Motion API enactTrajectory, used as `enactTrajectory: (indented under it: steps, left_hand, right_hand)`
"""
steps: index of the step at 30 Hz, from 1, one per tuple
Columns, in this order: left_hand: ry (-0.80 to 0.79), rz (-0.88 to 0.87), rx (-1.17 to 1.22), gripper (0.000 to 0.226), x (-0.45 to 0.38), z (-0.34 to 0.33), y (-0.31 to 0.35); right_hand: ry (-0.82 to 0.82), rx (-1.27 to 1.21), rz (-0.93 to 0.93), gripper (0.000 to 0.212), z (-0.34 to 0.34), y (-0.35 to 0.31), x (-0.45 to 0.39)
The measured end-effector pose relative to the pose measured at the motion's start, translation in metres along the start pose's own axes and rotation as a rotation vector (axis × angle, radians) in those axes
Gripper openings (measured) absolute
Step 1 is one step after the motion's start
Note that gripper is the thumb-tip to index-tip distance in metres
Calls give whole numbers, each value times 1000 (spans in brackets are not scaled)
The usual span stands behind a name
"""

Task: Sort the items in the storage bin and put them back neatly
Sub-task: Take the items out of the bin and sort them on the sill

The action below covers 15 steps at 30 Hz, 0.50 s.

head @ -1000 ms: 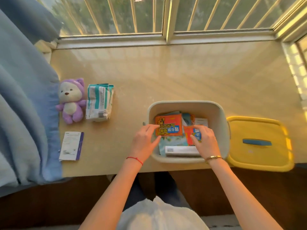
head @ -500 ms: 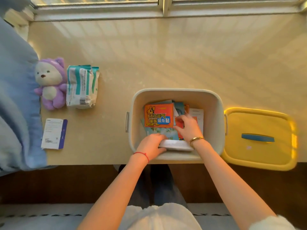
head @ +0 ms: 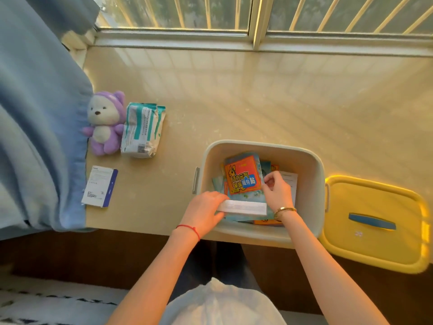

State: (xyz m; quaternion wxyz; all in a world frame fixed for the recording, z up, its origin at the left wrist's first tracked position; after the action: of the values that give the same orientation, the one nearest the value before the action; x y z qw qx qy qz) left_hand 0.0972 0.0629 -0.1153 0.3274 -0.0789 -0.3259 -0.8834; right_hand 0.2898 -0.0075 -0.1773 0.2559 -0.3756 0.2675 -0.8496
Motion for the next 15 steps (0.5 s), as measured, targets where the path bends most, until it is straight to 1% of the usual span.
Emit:
enactTrajectory:
  steps: [2, 4, 6, 10, 12, 15]
  left_hand:
    - [46, 54, 56, 32, 8, 16, -4]
    - [99, 130, 181, 35, 17, 32, -11]
    - [179, 203, 311, 35, 28, 49, -20]
    - [359, 295, 477, 36, 54, 84, -37]
    - [392, 318, 545, 37, 66, 96, -47]
    - [402, 338, 650, 38, 84, 107, -67]
  right_hand:
    - [64, -3, 41, 10, 15, -9, 11]
    - [110, -13, 66, 7, 28, -19, 23]
    - [156, -43, 88, 6, 40, -30, 34]
    - [249, -100, 132, 11, 60, -51, 58]
    - [287, -120, 156, 12, 66, -64, 70]
    - [328, -158, 189, 8, 68, -90, 88]
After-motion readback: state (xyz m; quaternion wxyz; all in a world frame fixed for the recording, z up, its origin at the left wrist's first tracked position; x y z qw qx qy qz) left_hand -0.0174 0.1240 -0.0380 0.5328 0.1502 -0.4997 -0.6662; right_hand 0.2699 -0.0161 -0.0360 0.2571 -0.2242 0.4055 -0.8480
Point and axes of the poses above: each hand's wrist, its own x-axis away from the middle knuckle, its own z-axis out of the back of the hand, y = z × x, the point moved 8 cm from there along -x, towards the middle knuckle, and after that the axes turned 3 degrees about -z, right-handed, at the moved point
